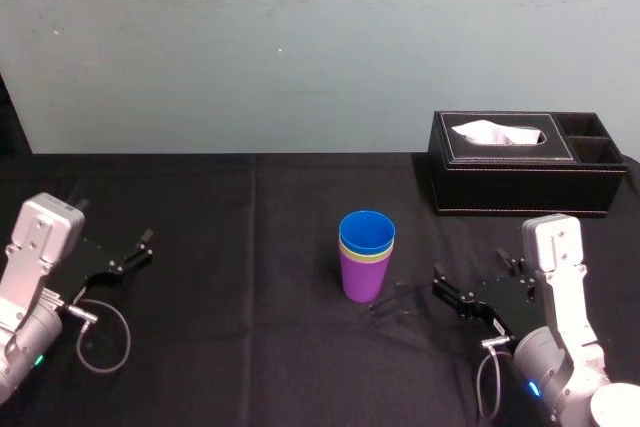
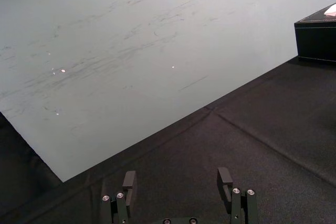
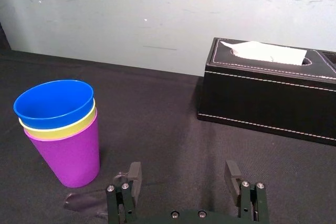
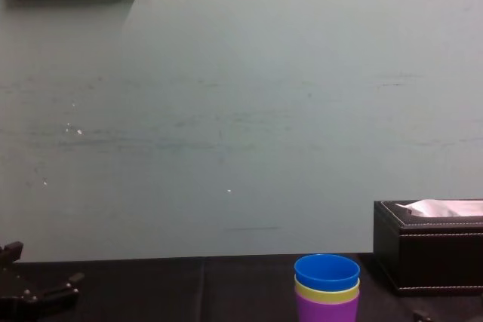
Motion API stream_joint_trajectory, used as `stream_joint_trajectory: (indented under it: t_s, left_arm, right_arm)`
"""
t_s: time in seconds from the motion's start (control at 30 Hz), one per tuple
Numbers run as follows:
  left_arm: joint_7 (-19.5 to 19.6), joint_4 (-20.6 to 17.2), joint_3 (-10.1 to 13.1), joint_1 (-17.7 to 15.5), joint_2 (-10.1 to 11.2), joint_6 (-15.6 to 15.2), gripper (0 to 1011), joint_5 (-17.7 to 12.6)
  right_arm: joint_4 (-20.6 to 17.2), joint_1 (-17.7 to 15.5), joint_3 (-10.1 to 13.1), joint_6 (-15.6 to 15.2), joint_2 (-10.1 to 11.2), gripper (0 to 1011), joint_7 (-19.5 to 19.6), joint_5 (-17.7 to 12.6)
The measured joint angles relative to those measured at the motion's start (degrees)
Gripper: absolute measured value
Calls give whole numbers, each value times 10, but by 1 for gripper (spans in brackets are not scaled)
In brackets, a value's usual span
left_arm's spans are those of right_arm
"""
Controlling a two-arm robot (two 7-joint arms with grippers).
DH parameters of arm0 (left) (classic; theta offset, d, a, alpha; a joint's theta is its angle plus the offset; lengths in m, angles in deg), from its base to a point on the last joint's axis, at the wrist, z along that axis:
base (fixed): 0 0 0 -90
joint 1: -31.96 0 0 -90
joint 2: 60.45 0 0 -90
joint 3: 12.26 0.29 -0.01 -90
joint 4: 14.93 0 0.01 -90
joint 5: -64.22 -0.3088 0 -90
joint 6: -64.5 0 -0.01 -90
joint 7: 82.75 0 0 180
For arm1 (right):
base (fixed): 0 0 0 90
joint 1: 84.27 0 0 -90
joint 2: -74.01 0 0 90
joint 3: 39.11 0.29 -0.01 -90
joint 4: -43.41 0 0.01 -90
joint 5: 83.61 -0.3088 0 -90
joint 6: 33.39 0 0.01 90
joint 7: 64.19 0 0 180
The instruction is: Stack the three plastic cups sequentially using one hand.
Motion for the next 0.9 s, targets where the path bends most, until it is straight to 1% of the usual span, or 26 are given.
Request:
stream_joint_trajectory:
  t_s: [0.9]
  left_arm:
    - [0,0,0,0,0,0,1000,0]
  right_arm:
    - [-1,0,0,0,1,1004,0,-1]
